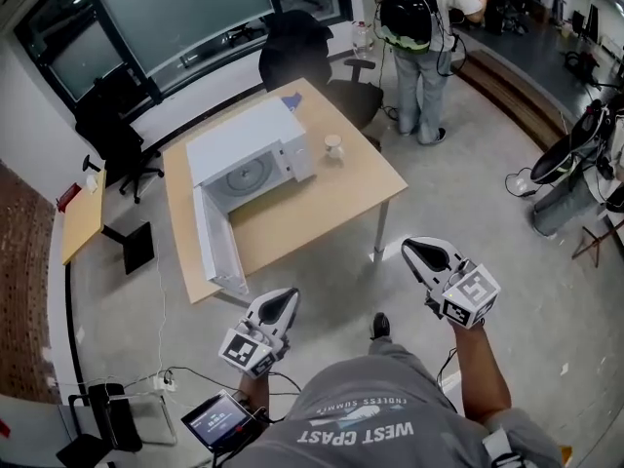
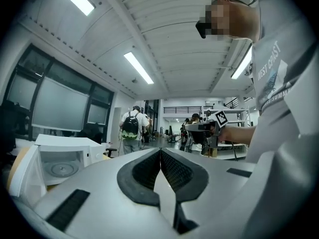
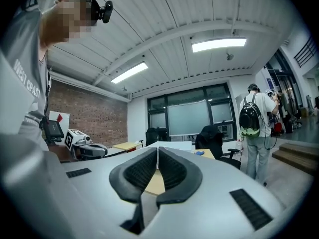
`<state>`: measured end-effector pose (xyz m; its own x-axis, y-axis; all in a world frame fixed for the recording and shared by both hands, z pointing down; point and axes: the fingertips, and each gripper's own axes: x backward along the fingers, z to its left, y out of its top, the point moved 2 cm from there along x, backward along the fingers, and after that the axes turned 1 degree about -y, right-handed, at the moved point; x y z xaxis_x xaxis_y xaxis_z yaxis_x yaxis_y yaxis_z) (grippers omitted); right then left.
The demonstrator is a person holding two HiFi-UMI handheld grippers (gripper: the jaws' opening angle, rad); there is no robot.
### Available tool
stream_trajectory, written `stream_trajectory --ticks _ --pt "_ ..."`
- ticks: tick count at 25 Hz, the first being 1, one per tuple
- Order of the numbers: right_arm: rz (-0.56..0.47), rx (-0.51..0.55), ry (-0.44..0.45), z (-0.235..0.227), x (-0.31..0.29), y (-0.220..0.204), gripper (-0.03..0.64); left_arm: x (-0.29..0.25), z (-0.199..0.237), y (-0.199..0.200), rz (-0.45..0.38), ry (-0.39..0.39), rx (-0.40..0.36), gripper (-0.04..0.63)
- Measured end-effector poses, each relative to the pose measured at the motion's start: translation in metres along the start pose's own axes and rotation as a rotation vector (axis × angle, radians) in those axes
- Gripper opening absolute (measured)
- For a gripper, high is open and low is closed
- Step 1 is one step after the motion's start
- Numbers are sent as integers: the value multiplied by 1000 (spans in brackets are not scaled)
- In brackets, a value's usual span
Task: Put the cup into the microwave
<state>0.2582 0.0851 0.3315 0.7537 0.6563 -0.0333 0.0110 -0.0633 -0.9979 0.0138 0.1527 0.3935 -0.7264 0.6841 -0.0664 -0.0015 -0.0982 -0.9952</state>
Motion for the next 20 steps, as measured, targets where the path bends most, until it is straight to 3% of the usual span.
stream_trajectory --ticks 11,20 --pt "34 -44 76 -99 -72 -9 20 -105 60 17 -23 41 39 21" --pt "43 -55 147 -173 -128 -11 20 -168 106 20 -8 121 44 20"
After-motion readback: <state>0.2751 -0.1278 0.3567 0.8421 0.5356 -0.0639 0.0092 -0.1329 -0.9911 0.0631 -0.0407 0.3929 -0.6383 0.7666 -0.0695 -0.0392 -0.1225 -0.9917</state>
